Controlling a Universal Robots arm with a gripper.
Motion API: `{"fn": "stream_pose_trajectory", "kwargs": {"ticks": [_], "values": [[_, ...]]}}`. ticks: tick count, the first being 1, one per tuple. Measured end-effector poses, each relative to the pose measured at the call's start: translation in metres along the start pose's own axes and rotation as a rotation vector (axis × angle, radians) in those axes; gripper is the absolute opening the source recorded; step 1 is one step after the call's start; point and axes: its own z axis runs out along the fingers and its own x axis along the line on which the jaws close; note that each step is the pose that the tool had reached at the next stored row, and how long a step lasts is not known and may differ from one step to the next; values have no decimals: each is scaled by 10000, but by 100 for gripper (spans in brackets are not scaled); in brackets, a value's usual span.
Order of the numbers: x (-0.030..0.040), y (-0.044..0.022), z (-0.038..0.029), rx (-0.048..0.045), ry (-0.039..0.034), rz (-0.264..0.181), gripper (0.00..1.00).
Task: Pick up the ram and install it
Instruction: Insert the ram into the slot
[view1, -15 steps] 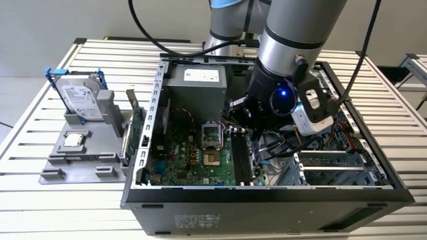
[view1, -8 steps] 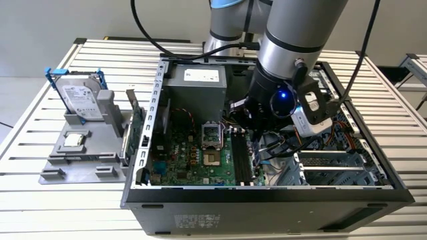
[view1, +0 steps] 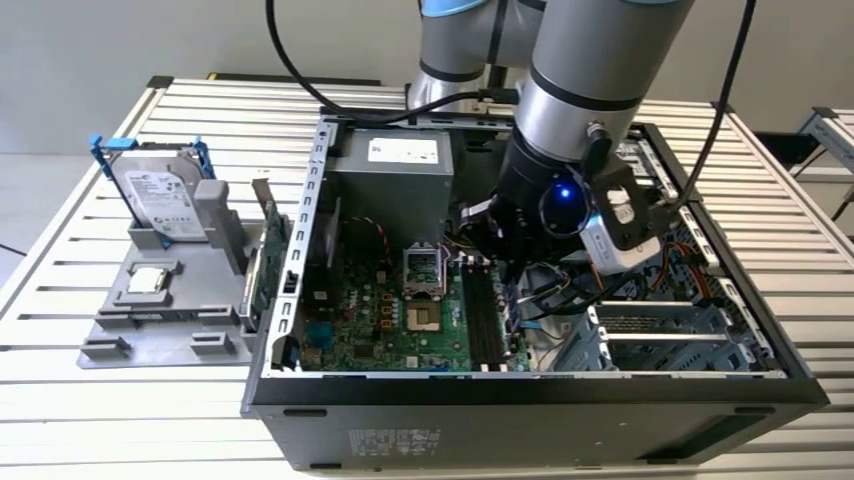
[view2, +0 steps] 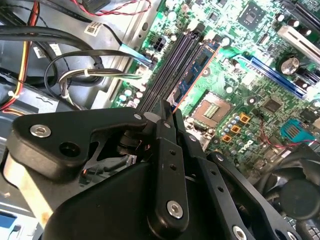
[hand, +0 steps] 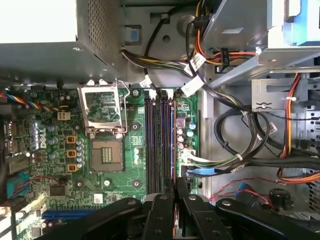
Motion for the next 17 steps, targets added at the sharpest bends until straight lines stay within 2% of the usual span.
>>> {"fn": "stream_pose_trajectory", "kwargs": {"ticks": [17], "values": [[1, 14, 34, -2, -1, 2, 0]]}}
